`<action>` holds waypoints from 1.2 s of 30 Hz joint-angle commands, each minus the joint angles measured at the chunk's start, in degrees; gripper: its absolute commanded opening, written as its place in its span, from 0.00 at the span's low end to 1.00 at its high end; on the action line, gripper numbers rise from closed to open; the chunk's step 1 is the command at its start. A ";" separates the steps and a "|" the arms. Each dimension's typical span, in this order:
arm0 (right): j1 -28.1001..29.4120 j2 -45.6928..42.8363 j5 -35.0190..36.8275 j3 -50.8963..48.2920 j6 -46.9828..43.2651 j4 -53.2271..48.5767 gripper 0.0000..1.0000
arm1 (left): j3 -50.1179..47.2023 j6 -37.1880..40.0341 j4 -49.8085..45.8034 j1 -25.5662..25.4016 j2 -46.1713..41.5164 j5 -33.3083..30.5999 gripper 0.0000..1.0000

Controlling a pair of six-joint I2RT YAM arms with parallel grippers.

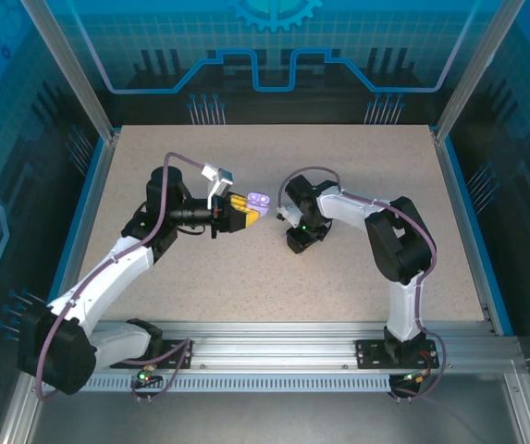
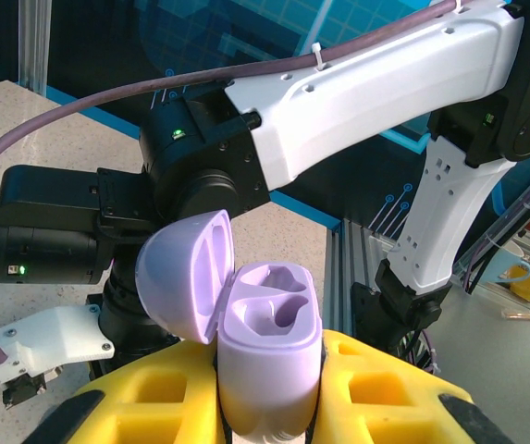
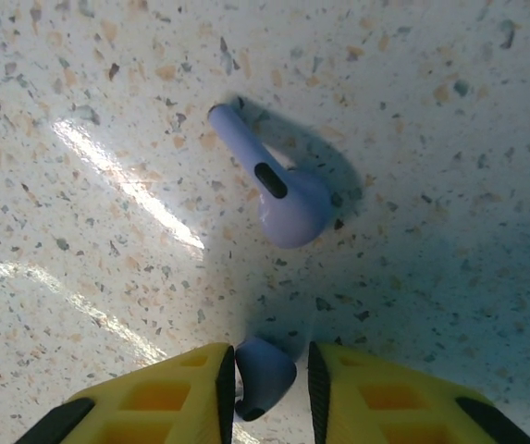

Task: Insert wireless bluetooth earbuds into charging case

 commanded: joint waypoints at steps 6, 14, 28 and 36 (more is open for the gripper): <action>-0.18 -0.58 0.08 -0.92 2.26 -0.04 0.31 | 1.28 -0.09 -0.35 0.66 -0.10 0.42 0.10; 1.04 -0.31 1.85 -0.98 3.17 -0.53 0.34 | 1.28 -0.21 -0.42 0.66 -0.14 0.44 0.10; 3.65 -0.15 4.52 -2.07 5.69 -0.01 0.29 | 1.20 -0.30 -0.51 0.75 -0.45 0.42 0.10; 3.02 -3.59 3.76 -4.02 7.17 2.64 0.22 | 0.93 -0.38 -0.58 0.93 -0.69 0.22 0.10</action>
